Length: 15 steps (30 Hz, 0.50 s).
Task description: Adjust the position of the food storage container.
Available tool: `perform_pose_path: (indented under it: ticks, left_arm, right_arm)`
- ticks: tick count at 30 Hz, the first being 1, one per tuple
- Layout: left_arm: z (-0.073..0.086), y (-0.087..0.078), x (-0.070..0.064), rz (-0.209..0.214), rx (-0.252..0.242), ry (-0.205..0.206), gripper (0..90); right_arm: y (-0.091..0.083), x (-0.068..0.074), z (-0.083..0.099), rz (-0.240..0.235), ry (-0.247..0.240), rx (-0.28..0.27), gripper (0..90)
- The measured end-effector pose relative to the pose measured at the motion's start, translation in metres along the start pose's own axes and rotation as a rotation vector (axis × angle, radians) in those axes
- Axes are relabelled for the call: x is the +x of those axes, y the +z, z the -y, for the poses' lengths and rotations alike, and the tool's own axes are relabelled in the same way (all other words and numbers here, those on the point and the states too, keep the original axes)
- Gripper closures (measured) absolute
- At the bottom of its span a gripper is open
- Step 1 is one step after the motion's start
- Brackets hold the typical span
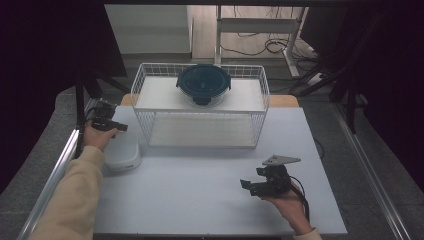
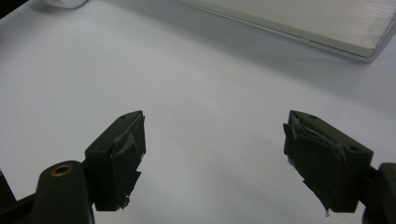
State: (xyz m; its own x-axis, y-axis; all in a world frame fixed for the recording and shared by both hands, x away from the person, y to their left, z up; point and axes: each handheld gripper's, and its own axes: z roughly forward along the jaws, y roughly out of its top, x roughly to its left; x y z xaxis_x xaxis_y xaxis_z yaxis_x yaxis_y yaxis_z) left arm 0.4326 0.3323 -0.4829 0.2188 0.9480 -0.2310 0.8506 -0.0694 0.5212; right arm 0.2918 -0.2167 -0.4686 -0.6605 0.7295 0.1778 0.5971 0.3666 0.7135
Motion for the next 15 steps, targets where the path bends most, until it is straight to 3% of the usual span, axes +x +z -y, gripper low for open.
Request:
perform_pose_path:
  ticks: [15]
  left_arm:
    - [0.054,-0.021,-0.032,0.052,0.053,0.119,90.0]
  right_arm:
    - [0.000,0.008,-0.002,-0.007,-0.007,-0.015,20.6]
